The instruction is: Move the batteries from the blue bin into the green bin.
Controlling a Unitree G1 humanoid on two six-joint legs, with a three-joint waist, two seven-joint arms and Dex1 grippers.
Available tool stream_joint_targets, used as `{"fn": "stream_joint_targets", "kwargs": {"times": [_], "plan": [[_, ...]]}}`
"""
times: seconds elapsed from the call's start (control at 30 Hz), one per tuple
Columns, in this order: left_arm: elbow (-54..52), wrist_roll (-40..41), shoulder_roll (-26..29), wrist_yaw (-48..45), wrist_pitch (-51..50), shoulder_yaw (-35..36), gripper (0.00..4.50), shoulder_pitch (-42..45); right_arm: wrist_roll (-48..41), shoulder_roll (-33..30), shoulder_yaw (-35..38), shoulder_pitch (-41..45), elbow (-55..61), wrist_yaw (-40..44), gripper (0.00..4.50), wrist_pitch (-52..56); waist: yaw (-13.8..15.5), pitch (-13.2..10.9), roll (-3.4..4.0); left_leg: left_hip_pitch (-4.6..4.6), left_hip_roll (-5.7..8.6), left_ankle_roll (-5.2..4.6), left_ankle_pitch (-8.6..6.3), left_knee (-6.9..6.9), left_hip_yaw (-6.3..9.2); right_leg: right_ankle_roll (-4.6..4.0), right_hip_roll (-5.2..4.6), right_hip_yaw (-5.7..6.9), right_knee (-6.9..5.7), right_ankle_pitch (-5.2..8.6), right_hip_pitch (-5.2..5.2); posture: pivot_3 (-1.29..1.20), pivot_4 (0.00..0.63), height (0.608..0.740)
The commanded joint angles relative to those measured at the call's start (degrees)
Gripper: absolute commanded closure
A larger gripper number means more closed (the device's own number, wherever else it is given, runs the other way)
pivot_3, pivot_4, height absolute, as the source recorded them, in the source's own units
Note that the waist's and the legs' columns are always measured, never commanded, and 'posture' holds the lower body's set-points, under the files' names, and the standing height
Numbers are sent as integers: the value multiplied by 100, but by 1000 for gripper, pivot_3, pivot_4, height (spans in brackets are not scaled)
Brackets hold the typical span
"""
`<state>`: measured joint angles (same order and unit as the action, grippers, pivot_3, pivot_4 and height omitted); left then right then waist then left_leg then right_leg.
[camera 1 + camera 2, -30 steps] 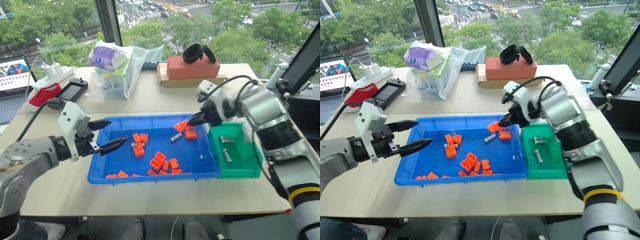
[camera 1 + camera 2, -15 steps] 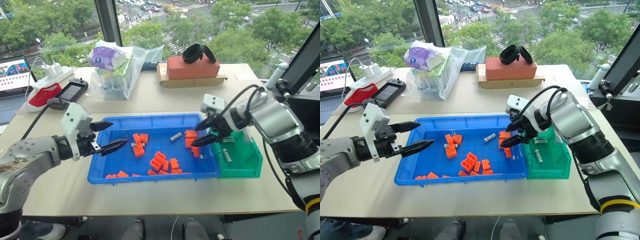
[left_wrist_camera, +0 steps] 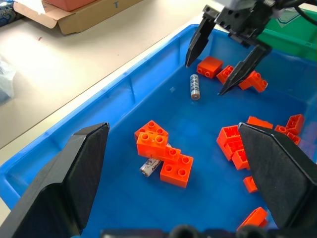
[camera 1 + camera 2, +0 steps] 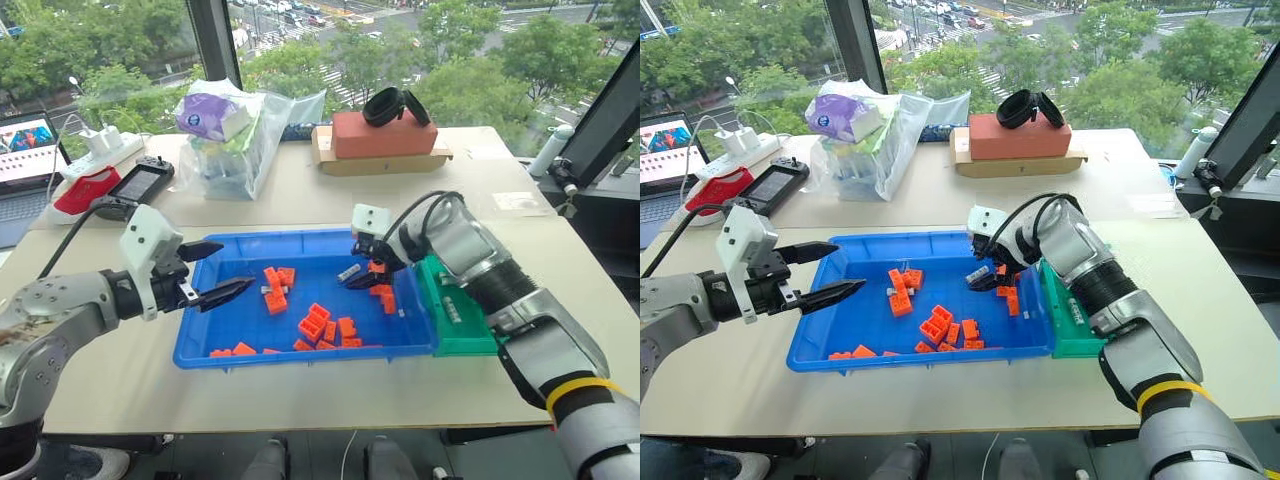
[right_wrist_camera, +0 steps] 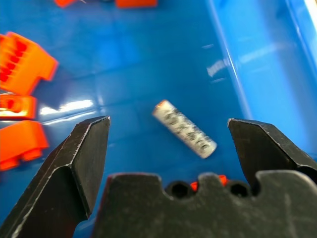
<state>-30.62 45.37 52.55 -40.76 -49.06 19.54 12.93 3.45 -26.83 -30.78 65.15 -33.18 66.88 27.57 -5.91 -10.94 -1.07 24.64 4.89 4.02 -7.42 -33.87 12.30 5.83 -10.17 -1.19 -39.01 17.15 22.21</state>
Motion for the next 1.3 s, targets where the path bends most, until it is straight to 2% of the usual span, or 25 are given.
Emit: {"fn": "stream_joint_targets", "kwargs": {"times": [0.03,0.1,0.2,0.33,0.53,0.67,0.83,0.93,1.03,1.3], "plan": [[-175,134,98,14,-50,286,0,-59,214,198,67,249,-516,-28,72,-477,4,0,0,0,0,0,0,0,0,0,0,0,0,0,0,0,150,740],[-200,145,104,20,-62,307,0,-83,335,329,57,290,-841,-11,72,-641,19,0,0,1,1,1,0,0,0,0,0,0,1,0,0,0,150,740],[-208,113,112,43,-52,327,0,-98,464,451,58,336,-1209,110,818,-610,10,0,0,0,0,2,1,0,1,0,0,0,0,0,0,0,150,740],[-244,121,94,67,-63,356,0,-134,545,523,133,346,-1385,179,2199,-624,9,0,0,-2,0,2,1,0,1,0,0,0,0,0,-2,0,150,740],[-224,99,11,125,2,257,0,-109,402,347,347,269,-725,484,4189,-583,14,0,0,-2,1,2,1,0,2,0,0,0,0,0,-2,0,150,740],[-136,93,9,95,36,180,0,13,-348,-123,957,347,279,1321,4238,390,26,-1,1,4,2,2,1,-1,2,0,0,0,0,0,1,0,150,740],[-3,17,-64,30,144,13,0,113,-1077,-1458,1661,305,1235,2290,4238,1014,98,-1,-1,8,5,-1,-1,-2,3,2,-1,1,11,1,-5,0,150,740],[128,-80,-108,4,204,-209,0,245,-1211,-2060,1914,337,1311,2293,4238,1600,121,-1,-1,8,5,-4,-3,-1,1,3,-1,1,12,1,-4,0,150,740],[244,-141,-159,-50,260,-399,0,446,-1059,-2565,1810,-51,1448,2230,4238,1649,92,-1,-2,6,1,-6,-4,-2,-2,3,-1,1,10,1,-3,0,150,740],[411,-251,-159,-222,370,-555,0,614,-709,-3085,1594,-1083,1829,1795,4238,1461,57,-1,-4,7,1,-7,-5,-7,-8,5,-2,-1,5,3,-2,0,150,740]]}}
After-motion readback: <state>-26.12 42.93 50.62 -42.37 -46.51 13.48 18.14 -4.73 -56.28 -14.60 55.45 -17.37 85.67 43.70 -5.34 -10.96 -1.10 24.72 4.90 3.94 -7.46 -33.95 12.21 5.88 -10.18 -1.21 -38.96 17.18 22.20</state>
